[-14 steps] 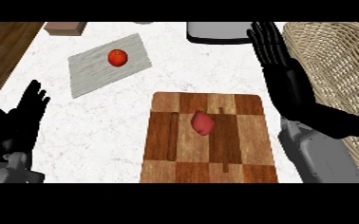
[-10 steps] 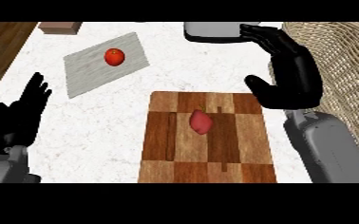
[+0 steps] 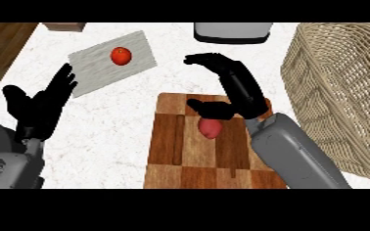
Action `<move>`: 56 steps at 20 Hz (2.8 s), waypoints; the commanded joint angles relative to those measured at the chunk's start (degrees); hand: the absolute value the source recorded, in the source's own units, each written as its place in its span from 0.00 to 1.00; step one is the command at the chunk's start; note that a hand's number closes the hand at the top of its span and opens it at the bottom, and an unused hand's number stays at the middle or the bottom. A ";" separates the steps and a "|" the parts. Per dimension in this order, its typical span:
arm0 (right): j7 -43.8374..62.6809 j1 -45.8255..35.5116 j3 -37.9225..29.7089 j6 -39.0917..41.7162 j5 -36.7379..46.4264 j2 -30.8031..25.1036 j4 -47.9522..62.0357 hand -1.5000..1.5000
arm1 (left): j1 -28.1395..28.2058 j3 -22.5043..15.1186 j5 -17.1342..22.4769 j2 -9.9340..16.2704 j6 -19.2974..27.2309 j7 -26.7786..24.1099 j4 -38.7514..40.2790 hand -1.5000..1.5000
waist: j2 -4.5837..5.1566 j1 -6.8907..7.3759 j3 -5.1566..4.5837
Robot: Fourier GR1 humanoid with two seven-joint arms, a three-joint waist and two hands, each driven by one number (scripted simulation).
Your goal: Pick the bell pepper from the cutting board and place it in the basket
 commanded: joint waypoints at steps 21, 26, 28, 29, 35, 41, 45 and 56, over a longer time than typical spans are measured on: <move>75.85 -44.67 0.83 37.48 12.99 14.00 19.66 0.00 | -0.93 0.85 -0.68 -0.80 -1.44 0.70 3.09 0.50 | -1.33 -2.11 0.15; 78.23 -44.80 -4.27 41.63 3.77 14.03 19.83 0.00 | -1.68 2.15 -0.38 0.15 -2.18 0.84 3.60 0.50 | -1.24 -2.51 0.19; 79.42 -45.17 -5.48 43.45 1.96 14.03 18.09 0.00 | -0.01 1.52 -0.99 -1.42 -1.04 -0.24 3.09 0.50 | -1.45 -3.01 0.24; 79.34 -45.72 -6.83 44.85 0.44 12.53 16.98 0.00 | 0.50 2.98 -0.10 0.42 -2.76 -0.64 3.65 0.50 | -1.53 -3.17 0.24; 83.63 -38.80 -5.08 39.55 0.14 12.79 3.92 0.00 | 1.64 2.74 -0.92 -1.33 -1.32 -0.79 2.24 0.50 | -1.43 -3.68 0.29; 81.80 -25.41 0.22 36.17 5.30 10.25 -10.19 0.00 | 0.66 3.55 -0.83 -0.80 -2.16 0.57 2.61 0.50 | -1.07 -3.79 0.30; 80.08 -15.52 5.92 32.72 11.61 9.55 -16.29 0.00 | -0.19 3.39 -1.25 -0.99 -1.37 2.41 0.48 0.50 | -0.99 -3.43 0.30; 57.56 1.97 5.52 16.82 28.23 9.56 -10.03 0.00 | -0.47 3.70 -3.82 -2.99 -3.27 0.57 2.31 0.50 | -0.20 -1.42 0.27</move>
